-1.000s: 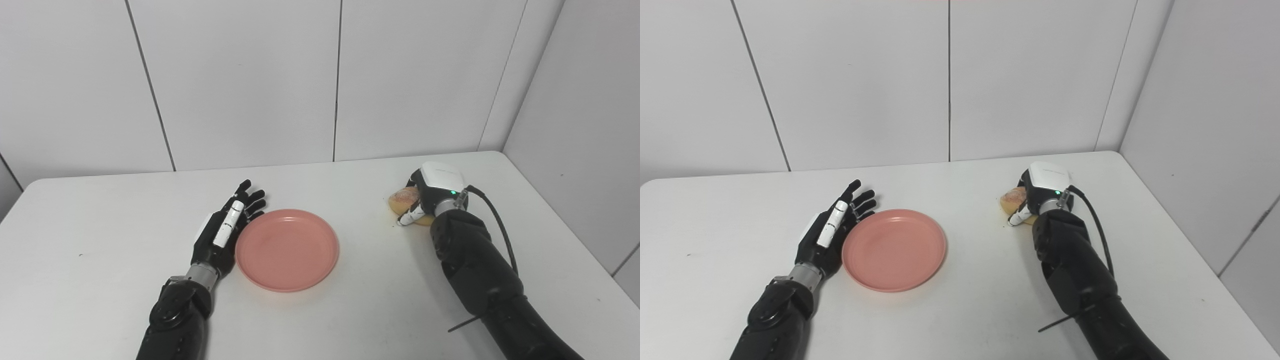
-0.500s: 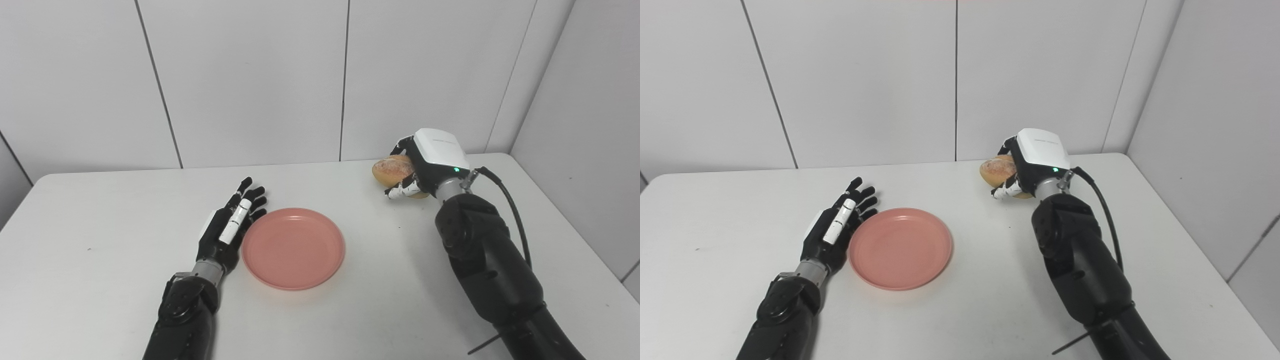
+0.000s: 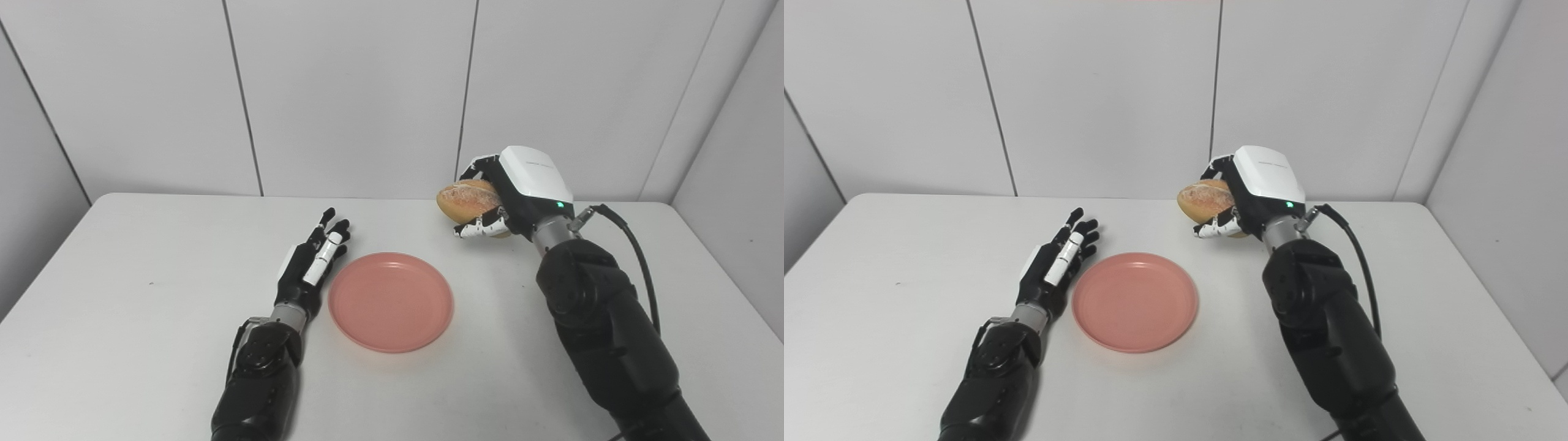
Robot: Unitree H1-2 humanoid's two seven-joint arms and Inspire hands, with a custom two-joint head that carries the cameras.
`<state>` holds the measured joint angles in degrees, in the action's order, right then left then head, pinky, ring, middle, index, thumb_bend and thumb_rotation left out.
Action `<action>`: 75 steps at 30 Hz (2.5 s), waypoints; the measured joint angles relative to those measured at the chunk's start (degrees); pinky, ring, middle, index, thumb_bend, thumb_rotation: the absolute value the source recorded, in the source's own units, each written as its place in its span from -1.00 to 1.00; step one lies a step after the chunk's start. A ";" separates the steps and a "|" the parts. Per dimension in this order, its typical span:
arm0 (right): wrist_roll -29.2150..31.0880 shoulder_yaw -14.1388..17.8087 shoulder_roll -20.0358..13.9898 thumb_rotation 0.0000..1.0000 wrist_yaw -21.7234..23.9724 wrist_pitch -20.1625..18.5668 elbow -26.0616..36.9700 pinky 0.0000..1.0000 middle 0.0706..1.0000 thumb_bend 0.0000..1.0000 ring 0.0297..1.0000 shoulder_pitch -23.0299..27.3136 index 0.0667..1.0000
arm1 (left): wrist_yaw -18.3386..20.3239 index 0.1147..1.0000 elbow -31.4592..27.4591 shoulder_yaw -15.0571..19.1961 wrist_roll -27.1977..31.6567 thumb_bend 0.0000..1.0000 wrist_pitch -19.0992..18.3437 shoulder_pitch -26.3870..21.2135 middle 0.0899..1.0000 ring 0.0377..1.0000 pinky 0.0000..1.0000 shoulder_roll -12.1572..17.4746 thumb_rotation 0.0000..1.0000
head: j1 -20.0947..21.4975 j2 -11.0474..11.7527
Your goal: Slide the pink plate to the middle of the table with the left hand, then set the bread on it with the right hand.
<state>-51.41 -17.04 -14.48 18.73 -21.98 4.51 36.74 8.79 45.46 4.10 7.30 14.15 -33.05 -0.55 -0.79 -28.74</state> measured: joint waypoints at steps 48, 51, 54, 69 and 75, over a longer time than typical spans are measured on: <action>3.19 -11.97 7.16 -1.00 -10.25 10.36 -24.56 -0.49 -0.16 0.03 -0.29 0.42 0.00 | 1.05 0.94 0.90 0.15 0.29 0.41 0.25 -0.52 0.84 0.85 0.90 -1.08 0.32 | 0.00 -1.58; 3.17 -12.23 7.46 -1.00 -10.47 10.36 -24.64 -0.49 -0.16 0.03 -0.28 0.42 -0.01 | 1.05 0.95 1.08 0.14 0.29 0.39 0.25 -0.62 0.84 0.85 0.89 -1.18 0.32 | 0.08 -1.58; 3.14 -12.47 7.65 -1.00 -10.54 10.36 -24.81 -0.43 -0.13 0.03 -0.25 0.43 -0.02 | 1.05 0.95 1.15 0.11 0.28 0.38 0.26 -0.66 0.84 0.85 0.89 -1.21 0.32 | 0.00 -1.58; -1.84 -13.73 5.22 -0.01 -4.57 9.07 -19.90 0.95 0.82 1.00 0.86 0.45 0.60 | 3.24 0.98 1.47 0.32 0.97 0.40 -0.01 -0.88 0.89 0.93 0.99 -1.29 0.32 | 0.44 -1.67; -2.94 -13.34 4.47 -0.02 -3.65 9.01 -19.88 0.84 0.84 1.00 0.87 0.45 0.61 | 3.47 0.96 1.43 0.25 1.45 0.39 -0.31 -0.87 0.92 0.90 0.96 -1.19 0.34 | 0.79 -1.76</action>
<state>-54.34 -30.38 -10.00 15.08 -12.97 -15.37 37.19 12.26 46.89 4.35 8.74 13.84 -33.92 -1.74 0.00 -30.50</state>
